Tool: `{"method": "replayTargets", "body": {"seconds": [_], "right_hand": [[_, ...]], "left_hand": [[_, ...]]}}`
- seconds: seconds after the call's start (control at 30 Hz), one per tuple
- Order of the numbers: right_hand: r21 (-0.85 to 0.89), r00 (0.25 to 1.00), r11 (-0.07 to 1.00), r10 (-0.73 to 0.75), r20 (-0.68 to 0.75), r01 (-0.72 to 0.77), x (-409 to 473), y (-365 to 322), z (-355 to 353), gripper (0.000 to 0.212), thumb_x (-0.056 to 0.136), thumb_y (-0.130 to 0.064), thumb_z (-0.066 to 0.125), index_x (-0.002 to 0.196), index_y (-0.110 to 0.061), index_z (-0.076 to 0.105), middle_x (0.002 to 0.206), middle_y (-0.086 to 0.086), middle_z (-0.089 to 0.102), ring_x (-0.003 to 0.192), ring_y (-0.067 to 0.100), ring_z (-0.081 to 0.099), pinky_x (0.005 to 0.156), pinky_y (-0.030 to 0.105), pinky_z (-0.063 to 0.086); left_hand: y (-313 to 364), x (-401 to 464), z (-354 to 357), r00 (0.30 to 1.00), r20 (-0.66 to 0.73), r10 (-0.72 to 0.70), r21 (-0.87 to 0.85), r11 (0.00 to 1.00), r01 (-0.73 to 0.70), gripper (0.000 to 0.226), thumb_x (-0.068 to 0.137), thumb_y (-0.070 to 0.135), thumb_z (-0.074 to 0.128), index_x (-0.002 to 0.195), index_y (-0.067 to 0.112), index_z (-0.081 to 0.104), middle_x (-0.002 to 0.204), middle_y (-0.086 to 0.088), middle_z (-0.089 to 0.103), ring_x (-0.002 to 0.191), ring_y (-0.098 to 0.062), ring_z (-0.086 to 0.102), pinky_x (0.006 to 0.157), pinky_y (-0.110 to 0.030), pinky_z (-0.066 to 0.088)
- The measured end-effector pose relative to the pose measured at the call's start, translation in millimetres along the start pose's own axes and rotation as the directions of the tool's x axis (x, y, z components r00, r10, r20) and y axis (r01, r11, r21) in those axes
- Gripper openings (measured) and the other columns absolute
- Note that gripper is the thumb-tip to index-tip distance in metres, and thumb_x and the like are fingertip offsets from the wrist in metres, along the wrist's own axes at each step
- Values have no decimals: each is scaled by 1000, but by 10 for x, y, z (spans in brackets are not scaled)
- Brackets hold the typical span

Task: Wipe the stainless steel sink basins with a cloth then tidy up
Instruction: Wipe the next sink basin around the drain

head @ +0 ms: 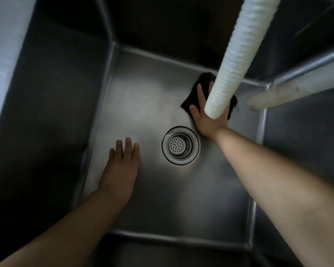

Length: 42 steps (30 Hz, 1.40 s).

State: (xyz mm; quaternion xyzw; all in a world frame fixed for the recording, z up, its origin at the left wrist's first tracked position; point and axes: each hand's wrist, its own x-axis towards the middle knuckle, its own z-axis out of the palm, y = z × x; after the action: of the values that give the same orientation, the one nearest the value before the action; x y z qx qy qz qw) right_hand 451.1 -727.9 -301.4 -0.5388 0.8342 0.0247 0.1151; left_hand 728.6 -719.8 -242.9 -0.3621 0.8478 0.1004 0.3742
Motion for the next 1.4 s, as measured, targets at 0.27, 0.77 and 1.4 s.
{"method": "replayTargets", "body": {"seconds": [0.27,0.77,1.4], "right_hand": [[-130,941,933,-328,83,337,237,-892,87,70,93,-60,27,151,-33,-1,159,9,-9,144,34,-12,107,50,-23],[-126,965,957,-260,25,261,480,-22,-134,70,88,-61,30,150,-33,14,159,6,7,146,29,0,115,53,0],[-185,968,964,-152,201,190,-2201,-71,265,75,81,-57,38,140,-12,40,143,29,38,129,53,34,107,63,19]], "left_hand": [[-21,42,19,1000,7,3,8,1000,-3,86,96,24,46,144,-2,-20,152,-30,-17,141,-49,-4,116,-51,7],[-15,50,44,999,36,-4,46,999,2,110,84,39,63,144,-1,-20,153,-28,-17,142,-45,-4,117,-48,8],[-171,-212,-111,999,-46,-6,-276,961,-7,71,94,17,46,151,19,3,159,-10,-11,146,-27,-2,118,-39,9]]}}
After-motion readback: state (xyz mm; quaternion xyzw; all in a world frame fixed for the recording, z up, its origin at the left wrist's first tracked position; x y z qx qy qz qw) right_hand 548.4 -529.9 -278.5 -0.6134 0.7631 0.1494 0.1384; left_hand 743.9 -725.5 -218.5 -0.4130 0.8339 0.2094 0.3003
